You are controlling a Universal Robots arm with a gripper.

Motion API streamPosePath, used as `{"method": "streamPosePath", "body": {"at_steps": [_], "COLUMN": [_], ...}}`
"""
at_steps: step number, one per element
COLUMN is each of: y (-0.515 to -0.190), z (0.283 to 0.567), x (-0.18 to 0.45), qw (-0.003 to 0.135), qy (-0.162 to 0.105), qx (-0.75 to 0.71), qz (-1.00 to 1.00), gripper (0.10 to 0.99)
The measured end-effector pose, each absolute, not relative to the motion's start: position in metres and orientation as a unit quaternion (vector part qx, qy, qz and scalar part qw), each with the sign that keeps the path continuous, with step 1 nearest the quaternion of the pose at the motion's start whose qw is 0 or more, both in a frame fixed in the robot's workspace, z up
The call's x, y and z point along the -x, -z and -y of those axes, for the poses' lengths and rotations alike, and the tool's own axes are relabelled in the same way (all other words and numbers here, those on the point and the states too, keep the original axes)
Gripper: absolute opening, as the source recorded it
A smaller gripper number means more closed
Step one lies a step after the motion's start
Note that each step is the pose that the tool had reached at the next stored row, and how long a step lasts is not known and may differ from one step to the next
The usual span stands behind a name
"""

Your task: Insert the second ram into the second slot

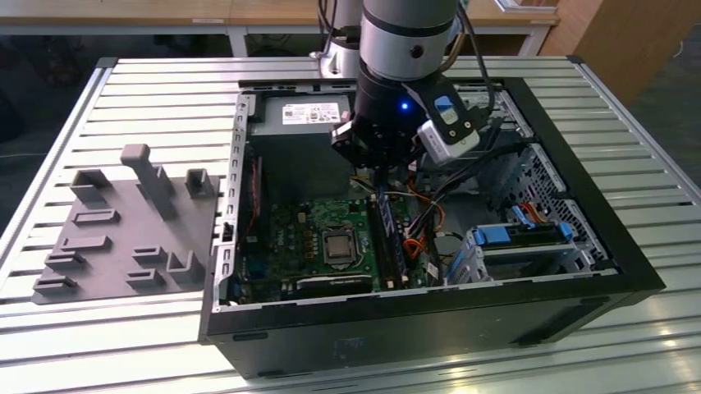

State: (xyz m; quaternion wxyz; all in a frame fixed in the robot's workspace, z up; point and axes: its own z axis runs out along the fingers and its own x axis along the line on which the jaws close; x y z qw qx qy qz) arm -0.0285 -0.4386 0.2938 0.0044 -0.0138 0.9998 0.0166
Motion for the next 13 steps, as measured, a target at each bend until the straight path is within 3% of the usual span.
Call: {"method": "streamPosePath", "body": {"at_steps": [13], "y": [-0.289], "z": [0.4387], "x": [0.0285], "qw": [0.004], "qy": [-0.017], "qx": [0.014], "qz": [-1.0], "gripper": [0.133]}}
